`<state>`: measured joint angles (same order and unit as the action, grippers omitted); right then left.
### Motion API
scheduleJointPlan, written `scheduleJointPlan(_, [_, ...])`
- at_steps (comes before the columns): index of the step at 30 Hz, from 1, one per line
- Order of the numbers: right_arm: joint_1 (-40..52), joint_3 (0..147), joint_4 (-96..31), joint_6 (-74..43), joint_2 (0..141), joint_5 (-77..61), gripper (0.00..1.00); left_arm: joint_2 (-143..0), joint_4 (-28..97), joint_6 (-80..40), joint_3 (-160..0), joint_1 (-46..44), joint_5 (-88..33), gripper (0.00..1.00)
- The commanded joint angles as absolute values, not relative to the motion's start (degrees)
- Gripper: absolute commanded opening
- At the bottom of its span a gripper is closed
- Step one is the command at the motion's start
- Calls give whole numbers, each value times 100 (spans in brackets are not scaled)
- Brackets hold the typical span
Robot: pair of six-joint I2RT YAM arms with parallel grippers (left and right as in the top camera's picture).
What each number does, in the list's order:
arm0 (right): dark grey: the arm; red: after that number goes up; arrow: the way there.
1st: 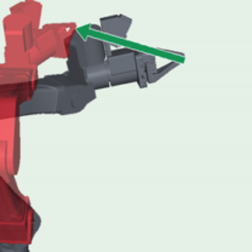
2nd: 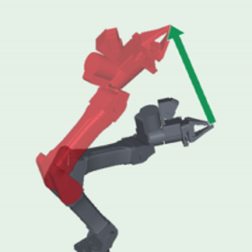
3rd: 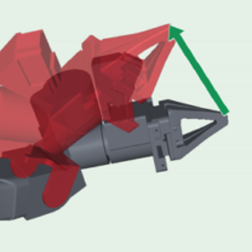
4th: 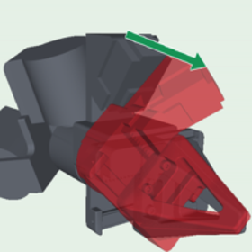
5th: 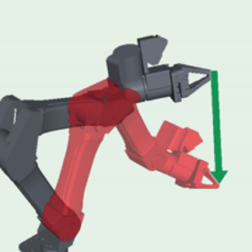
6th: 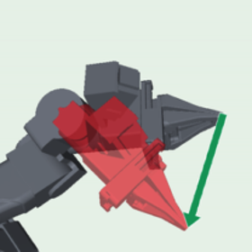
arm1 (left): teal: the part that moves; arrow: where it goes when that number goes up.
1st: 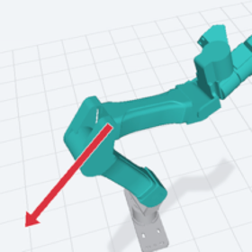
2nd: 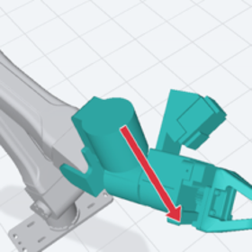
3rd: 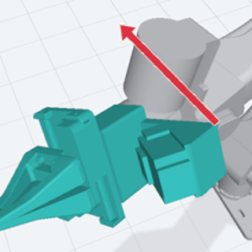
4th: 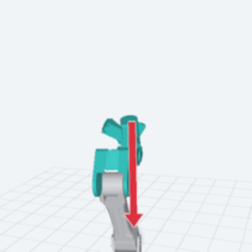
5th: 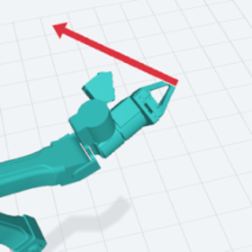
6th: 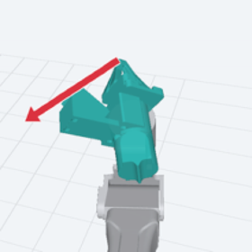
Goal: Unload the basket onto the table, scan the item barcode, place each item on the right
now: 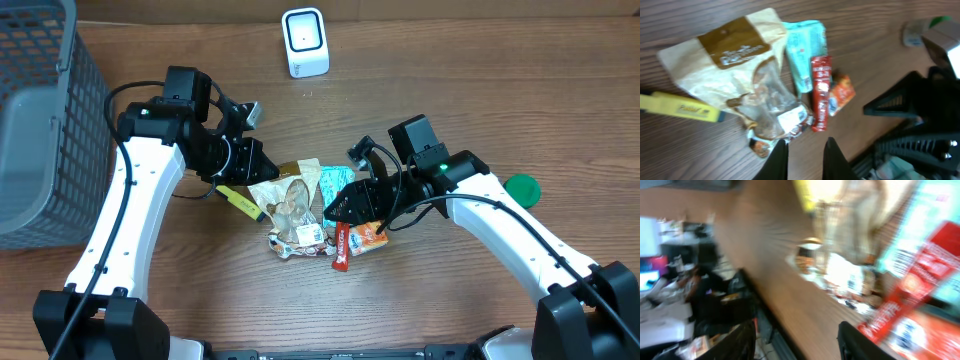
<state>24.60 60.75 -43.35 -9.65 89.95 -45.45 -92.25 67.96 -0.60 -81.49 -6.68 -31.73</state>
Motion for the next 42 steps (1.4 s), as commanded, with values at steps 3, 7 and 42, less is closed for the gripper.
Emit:
scheduleJointPlan(3, [3144,6149,-4799,-2663,8877,-2056,47,-9150,6737,-443,-8213,-753,-2401,13])
scheduleJointPlan(7, [4012,6016,-4875,-3599,8879,-821,47,-9150,6659,-541,-8213,-753,-2333,21])
scheduleJointPlan(42, [5087,5437,-4191,-5876,9393,419,20,-9150,6458,-537,-8213,-753,-1883,55])
